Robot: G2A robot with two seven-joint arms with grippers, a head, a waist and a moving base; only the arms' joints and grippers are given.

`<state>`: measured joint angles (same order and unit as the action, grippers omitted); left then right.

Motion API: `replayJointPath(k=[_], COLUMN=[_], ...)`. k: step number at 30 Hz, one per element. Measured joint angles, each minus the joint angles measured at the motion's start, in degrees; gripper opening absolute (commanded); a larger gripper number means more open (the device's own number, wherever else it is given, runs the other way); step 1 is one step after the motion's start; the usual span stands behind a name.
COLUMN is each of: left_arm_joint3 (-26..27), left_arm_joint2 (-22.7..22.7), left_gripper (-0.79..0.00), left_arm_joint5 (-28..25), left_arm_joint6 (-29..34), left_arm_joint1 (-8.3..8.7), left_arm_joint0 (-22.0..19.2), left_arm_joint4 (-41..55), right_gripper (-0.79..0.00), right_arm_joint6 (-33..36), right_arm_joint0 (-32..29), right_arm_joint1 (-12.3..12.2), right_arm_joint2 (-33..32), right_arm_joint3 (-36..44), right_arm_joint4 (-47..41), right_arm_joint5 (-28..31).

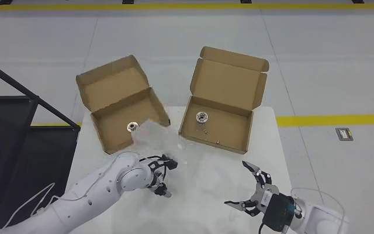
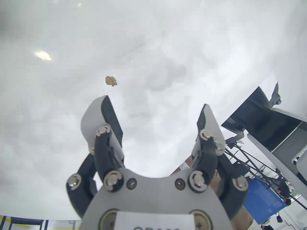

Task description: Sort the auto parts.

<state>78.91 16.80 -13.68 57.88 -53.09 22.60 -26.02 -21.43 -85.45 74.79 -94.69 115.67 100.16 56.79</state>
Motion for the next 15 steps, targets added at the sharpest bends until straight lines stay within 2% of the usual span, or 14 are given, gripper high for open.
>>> replayJointPath(k=[2,6,15], left_arm_joint3=[-0.6,2.2,11.9], left_arm_joint2=[0.7,2.4,7.4], left_gripper=[-0.117,0.0,0.0], left_arm_joint5=[-2.2,-6.4,-4.3], left_arm_joint6=[-0.3,0.6,2.7], left_arm_joint1=[-0.57,-0.64,2.16], left_arm_joint0=[-0.1,-0.3,2.7], left_arm_joint4=[2.3,5.8,2.9], right_gripper=[0.0,0.0,0.0], right_arm_joint6=[0.0,0.0,0.0], right_arm_joint0=[0.0,0.0,0.0], right_arm_joint1=[0.0,0.0,0.0], right_arm_joint2=[0.0,0.0,0.0], right_arm_joint3=[0.0,0.0,0.0], right_arm_joint4=[0.0,0.0,0.0], right_arm_joint5=[0.0,0.0,0.0])
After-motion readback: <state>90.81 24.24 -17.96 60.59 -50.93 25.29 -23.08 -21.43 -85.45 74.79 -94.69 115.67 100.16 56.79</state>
